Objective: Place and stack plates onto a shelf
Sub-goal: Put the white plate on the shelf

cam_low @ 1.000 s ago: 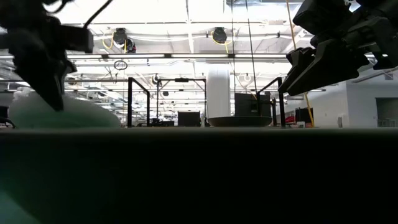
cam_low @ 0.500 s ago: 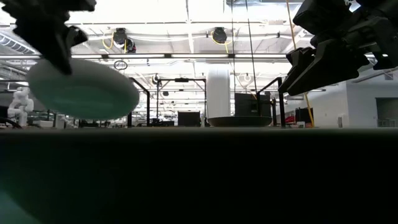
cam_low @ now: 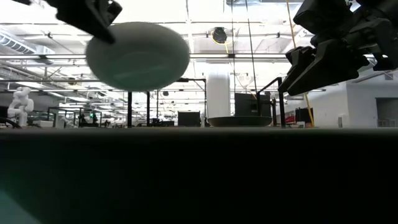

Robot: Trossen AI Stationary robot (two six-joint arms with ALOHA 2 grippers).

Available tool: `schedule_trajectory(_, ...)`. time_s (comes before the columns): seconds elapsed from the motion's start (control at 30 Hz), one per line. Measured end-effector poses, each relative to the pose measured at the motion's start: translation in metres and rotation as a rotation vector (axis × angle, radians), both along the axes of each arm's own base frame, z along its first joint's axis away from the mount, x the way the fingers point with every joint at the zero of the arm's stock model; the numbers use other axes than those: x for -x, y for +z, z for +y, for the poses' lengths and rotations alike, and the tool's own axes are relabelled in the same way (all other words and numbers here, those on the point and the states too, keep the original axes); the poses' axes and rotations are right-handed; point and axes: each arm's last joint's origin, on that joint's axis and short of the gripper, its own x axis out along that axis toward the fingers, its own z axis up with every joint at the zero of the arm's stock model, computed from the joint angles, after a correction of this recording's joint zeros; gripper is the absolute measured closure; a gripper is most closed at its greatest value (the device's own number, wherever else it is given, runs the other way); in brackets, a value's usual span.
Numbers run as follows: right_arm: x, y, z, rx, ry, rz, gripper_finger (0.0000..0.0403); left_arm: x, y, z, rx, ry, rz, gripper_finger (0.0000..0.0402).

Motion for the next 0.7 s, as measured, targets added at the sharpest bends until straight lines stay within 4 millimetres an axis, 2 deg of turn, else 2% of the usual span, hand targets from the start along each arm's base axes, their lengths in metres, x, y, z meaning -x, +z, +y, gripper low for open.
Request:
schedule_trajectory(0.27, 0.000, 0.000, 0.000, 0.011, 0.008, -0.002, 0.0244, -0.015, 0.011, 0.010, -0.054, -0.143, -0.133, 0.0390)
schedule_trajectory(0.7, 0.000, 0.000, 0.000, 0.025, 0.018, -0.001, 0.0244, -0.032, 0.024, 0.048, -0.213, -0.115, -0.270, 0.0390)
